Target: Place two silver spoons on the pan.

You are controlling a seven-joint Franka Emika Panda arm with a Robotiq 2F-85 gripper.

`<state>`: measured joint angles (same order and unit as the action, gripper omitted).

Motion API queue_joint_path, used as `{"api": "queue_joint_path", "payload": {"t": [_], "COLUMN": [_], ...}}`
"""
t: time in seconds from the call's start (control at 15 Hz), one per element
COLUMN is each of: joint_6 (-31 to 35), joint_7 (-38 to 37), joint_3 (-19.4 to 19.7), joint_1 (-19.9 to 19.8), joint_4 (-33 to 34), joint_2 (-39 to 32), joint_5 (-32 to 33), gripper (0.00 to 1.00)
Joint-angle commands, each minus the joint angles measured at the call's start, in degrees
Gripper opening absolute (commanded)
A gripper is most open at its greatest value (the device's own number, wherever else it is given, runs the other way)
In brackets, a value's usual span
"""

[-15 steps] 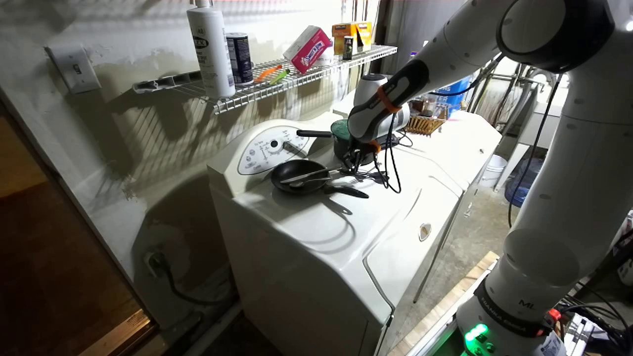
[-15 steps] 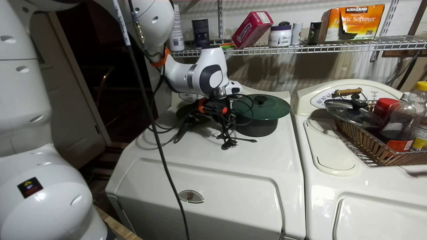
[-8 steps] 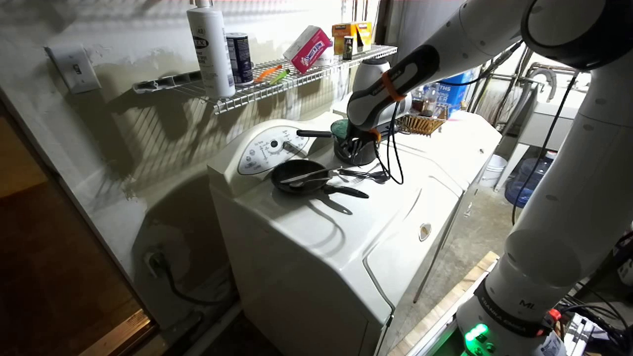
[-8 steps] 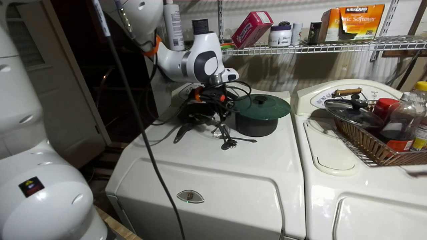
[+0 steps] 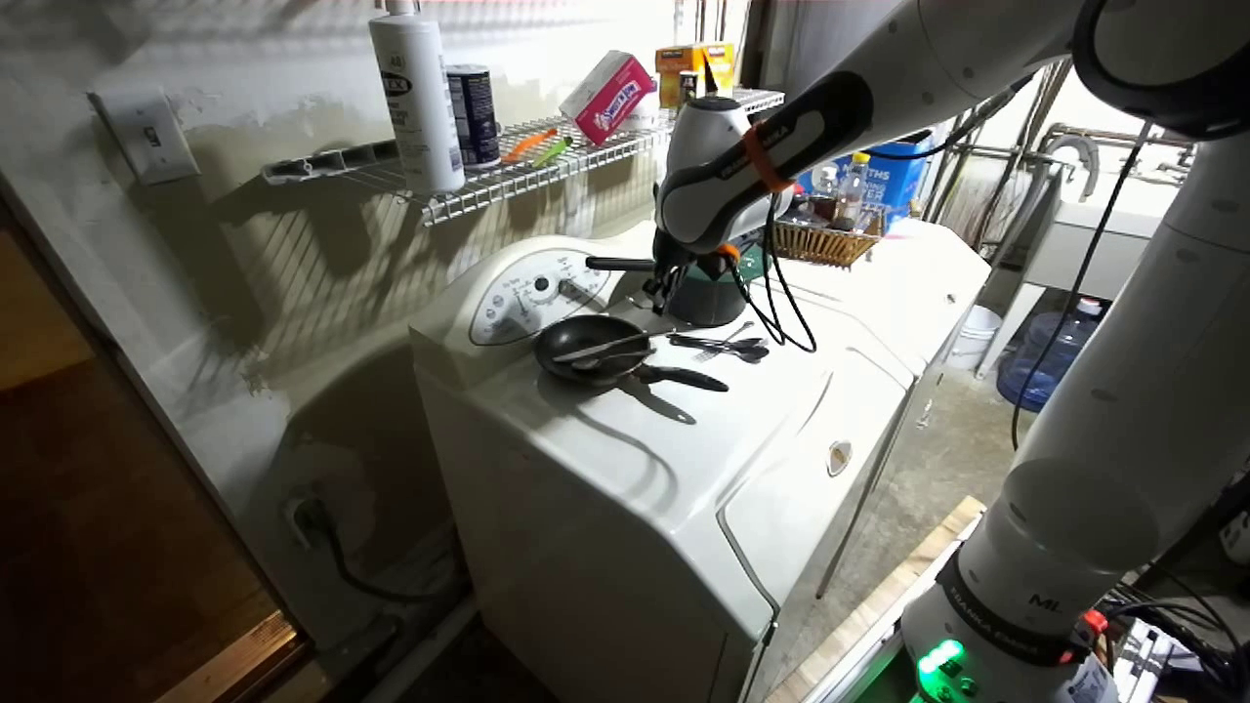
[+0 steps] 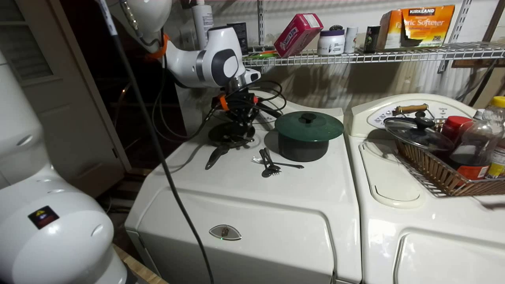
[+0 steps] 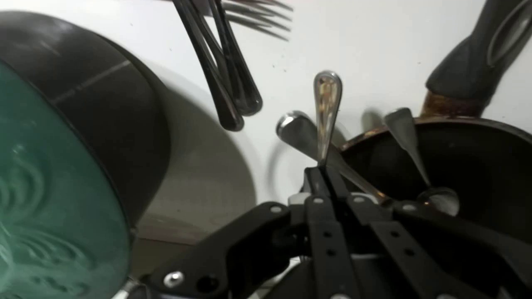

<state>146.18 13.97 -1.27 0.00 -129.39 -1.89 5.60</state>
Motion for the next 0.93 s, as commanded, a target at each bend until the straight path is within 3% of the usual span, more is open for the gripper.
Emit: {"api": "queue_joint_path", "payload": {"t": [0.0, 0.73, 0.8, 0.87], "joint_6": [-0.6, 0.4, 0.4, 0.4], "joint_7": [6.0, 9.5, 9.4, 9.3], "joint_3": [-2.0, -4.5, -4.4, -4.4], "joint_1": [2.2, 4.9, 5.0, 5.0], "joint_4": [2.2, 6.5, 6.7, 6.9], "joint_2": [-1.6, -10.0, -10.4, -10.8], "joint_5": [0.3, 7.7, 8.5, 9.2], "gripper": [0.01, 0.01, 0.2, 0.32]}}
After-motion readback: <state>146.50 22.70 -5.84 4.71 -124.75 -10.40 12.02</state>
